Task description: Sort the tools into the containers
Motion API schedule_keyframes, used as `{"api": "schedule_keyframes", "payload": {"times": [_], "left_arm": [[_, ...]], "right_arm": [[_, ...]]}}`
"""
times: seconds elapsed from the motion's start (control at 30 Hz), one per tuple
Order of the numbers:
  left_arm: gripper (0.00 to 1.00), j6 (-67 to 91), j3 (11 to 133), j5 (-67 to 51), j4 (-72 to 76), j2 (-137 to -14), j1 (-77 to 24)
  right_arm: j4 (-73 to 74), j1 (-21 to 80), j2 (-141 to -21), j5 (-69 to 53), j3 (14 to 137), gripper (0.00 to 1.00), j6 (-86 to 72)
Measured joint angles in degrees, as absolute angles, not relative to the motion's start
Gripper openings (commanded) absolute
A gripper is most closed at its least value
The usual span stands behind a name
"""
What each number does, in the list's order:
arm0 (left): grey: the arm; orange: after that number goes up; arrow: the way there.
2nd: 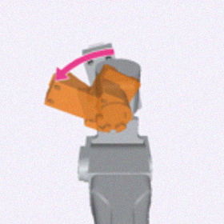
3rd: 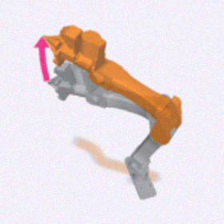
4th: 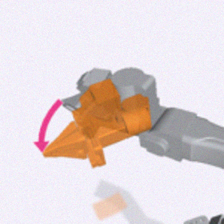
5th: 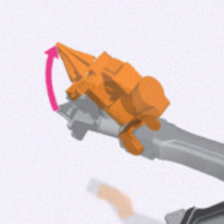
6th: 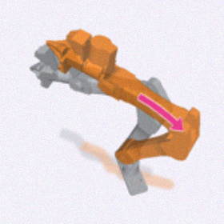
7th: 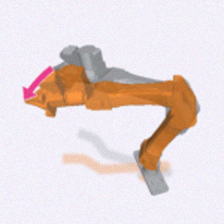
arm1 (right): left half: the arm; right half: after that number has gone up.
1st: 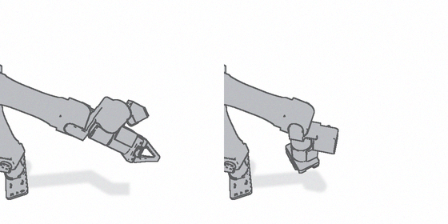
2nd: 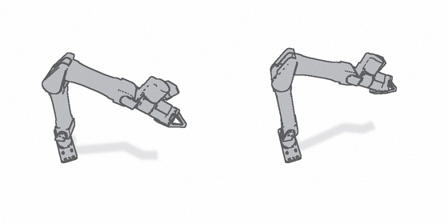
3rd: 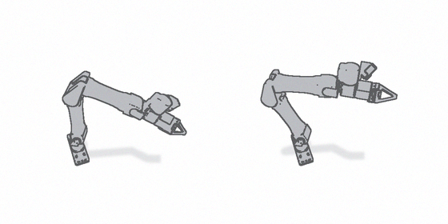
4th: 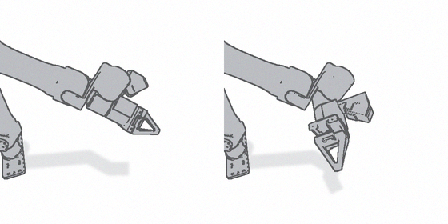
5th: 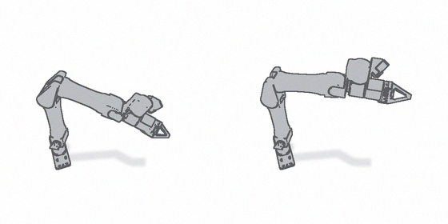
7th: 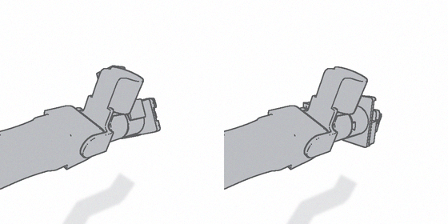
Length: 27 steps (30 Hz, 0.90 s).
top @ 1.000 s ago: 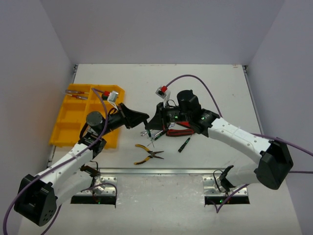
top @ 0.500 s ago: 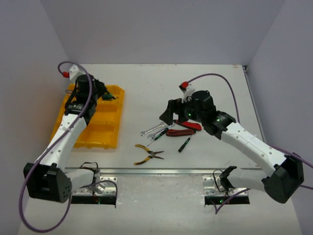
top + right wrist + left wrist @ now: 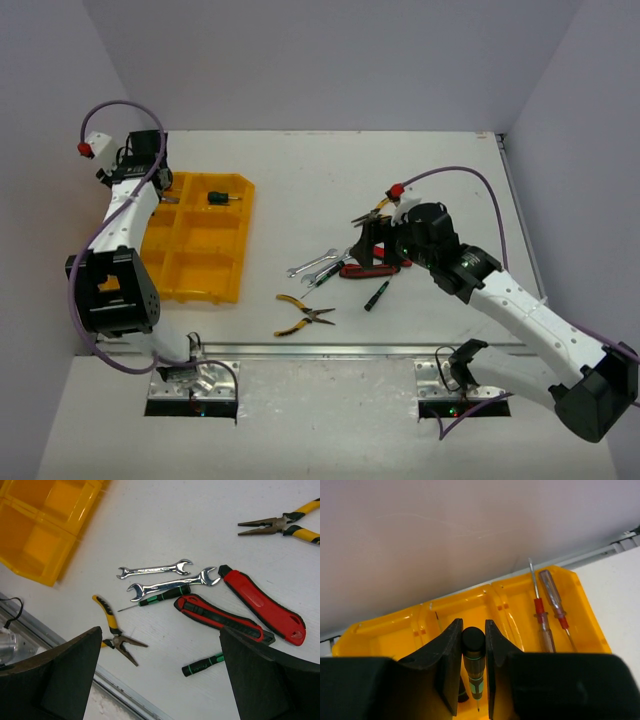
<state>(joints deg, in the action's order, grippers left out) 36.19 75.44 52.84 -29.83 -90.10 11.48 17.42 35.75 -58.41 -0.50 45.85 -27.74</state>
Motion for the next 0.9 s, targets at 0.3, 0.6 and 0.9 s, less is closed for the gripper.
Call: {"api": "schedule_keyframes", "payload": {"times": [0.3, 0.6, 0.9], "left_arm": [[0.16, 30.6, 75.4, 54.2, -27.2, -95.7, 13.9], [0.75, 29.8, 75.5, 43.9, -30.3, -98.7, 13.9], [1.0, 32.0, 75.8, 33.8, -33.8, -91.5, 14.0]], "right_arm": [[17.8, 35.7, -54.6, -2.2, 44.7, 0.99, -27.0], [18.0, 35.7, -58.2, 0.0, 44.7, 0.99, -29.0], [22.6, 35.7, -66.7, 9.7, 45.0, 0.99, -38.7]]}}
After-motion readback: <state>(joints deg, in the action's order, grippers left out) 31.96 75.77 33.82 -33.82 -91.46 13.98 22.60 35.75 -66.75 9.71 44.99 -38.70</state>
